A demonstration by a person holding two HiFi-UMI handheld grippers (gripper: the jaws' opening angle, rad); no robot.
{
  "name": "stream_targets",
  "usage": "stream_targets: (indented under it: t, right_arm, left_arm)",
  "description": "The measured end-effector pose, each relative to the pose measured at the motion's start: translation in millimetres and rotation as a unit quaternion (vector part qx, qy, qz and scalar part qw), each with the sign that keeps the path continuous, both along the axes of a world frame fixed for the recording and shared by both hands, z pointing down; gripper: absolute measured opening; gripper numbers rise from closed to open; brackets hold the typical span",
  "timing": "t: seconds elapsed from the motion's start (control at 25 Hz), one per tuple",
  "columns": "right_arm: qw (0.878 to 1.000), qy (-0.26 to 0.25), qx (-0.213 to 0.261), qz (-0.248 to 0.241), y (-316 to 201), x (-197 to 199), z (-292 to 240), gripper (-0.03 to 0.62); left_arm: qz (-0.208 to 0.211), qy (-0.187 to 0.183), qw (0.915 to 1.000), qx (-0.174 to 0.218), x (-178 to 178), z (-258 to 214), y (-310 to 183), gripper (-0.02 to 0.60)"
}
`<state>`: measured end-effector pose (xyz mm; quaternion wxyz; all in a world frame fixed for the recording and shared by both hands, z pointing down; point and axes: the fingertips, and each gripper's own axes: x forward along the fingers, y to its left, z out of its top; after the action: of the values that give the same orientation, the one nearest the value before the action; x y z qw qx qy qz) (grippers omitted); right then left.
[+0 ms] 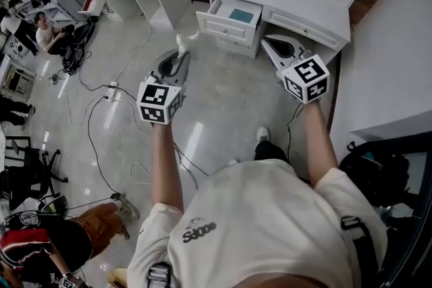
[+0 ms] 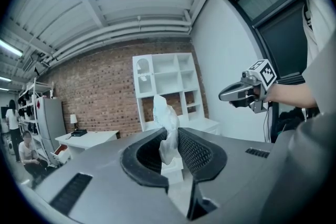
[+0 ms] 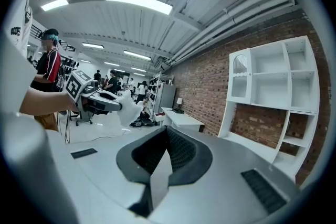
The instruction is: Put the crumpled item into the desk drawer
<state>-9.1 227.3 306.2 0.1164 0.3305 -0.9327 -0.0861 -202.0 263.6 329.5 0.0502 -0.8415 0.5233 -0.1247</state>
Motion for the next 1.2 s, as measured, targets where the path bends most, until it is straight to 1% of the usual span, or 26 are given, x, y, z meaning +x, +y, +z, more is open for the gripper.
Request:
stream_targets:
  t: [0.2, 0.36, 0.6, 0.92, 1.04, 1.2]
  right_arm:
    - [1.000, 0.001, -0.003, -0.002, -32.9, 0.2, 7.2, 0.005]
    - [1.000, -0.003, -0.005, -0.002, -79.9, 8.1, 11.5, 0.005]
    - [1.000, -0.013, -0.019, -0.012, -178.8, 34.7, 19.2, 0.005]
    - [0.999, -0.013, -0.035, -0.034, -317.5, 75.6, 11.0, 0.005]
    - [0.998, -0.013, -0.044, -0.042, -360.4, 86.6, 19.8, 0.005]
    - [0.997, -0.019, -0.054, -0.049, -404.9, 98.7, 27.9, 0.005]
  left_arm:
    - [0.000, 0.000, 1.0000, -0.009, 5.0, 10.7, -32.7, 0.070]
    - [-0.001, -0.004, 0.9999, -0.013, 12.6, 14.5, -75.9, 0.069]
    - [-0.011, -0.013, 0.9996, -0.023, 39.4, 18.4, -167.0, 0.071]
    - [-0.043, -0.004, 0.9982, -0.041, 74.6, 9.2, -295.4, 0.071]
    - [-0.053, -0.006, 0.9973, -0.051, 84.9, 15.7, -335.7, 0.071]
    - [-0.060, -0.013, 0.9964, -0.059, 98.2, 19.7, -379.9, 0.071]
